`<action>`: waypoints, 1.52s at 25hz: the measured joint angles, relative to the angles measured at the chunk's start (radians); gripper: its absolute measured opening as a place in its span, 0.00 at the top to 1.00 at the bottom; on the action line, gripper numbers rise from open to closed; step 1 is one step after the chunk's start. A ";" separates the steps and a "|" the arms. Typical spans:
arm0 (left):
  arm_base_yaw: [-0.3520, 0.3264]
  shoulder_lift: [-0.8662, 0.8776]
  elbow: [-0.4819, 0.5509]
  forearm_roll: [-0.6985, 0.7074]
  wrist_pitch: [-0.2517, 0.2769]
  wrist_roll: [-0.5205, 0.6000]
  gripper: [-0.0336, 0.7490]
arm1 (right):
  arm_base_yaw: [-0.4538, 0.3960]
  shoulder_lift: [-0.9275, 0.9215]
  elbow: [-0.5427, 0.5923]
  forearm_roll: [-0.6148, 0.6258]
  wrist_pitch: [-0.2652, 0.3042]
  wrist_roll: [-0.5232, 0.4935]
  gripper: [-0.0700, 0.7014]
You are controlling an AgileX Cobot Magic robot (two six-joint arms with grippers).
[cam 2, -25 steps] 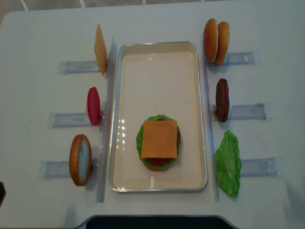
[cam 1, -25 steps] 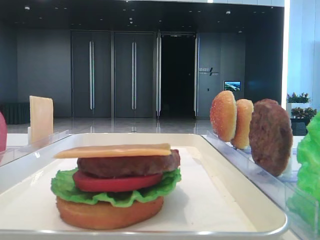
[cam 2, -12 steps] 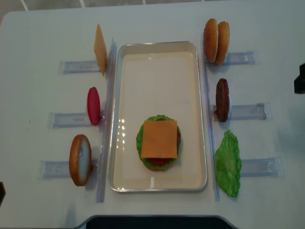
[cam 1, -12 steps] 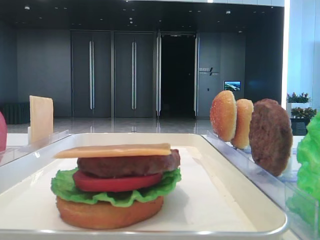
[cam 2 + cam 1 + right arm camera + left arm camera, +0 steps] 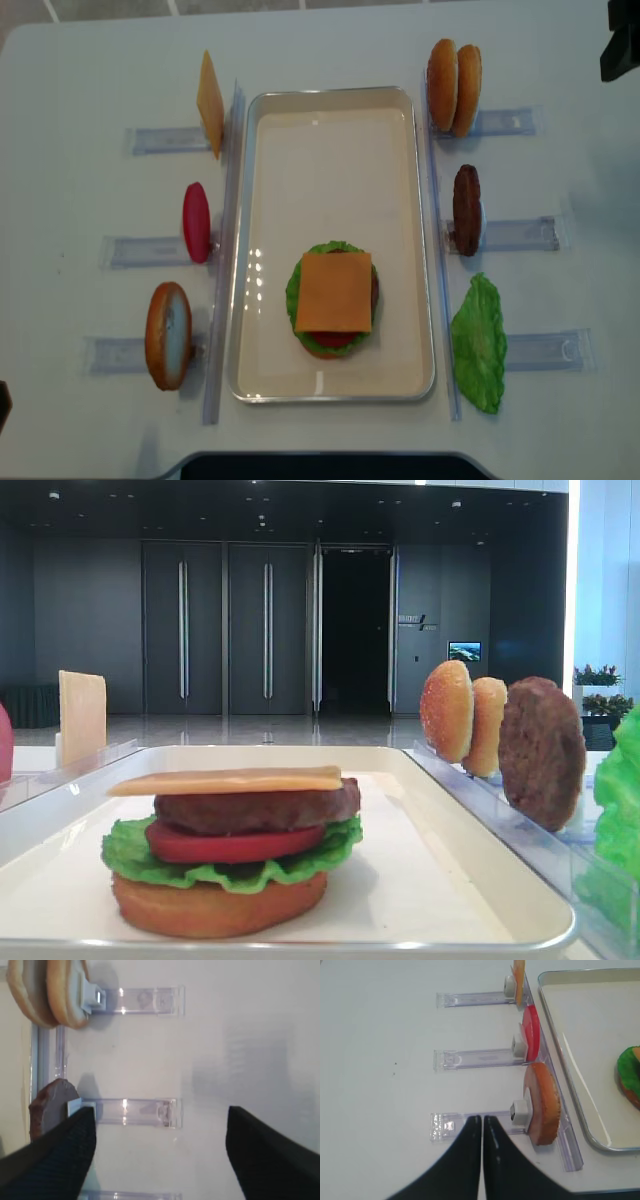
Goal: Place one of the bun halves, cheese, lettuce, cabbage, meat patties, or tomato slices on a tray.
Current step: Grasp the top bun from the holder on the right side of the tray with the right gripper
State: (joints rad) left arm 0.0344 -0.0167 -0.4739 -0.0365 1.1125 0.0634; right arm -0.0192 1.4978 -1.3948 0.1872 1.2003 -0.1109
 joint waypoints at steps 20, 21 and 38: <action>0.000 0.000 0.000 0.000 0.000 0.000 0.96 | 0.000 0.410 -0.523 0.000 0.022 0.034 0.21; 0.000 0.000 0.000 0.000 0.000 0.000 0.96 | 0.000 0.412 -0.529 0.000 0.022 0.040 0.21; 0.000 0.000 0.000 0.000 0.000 0.000 0.96 | 0.279 0.450 -0.539 -0.013 0.022 0.175 0.21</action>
State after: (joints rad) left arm 0.0344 -0.0167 -0.4739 -0.0365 1.1125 0.0634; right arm 0.2595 1.9476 -1.9342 0.1737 1.2228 0.0639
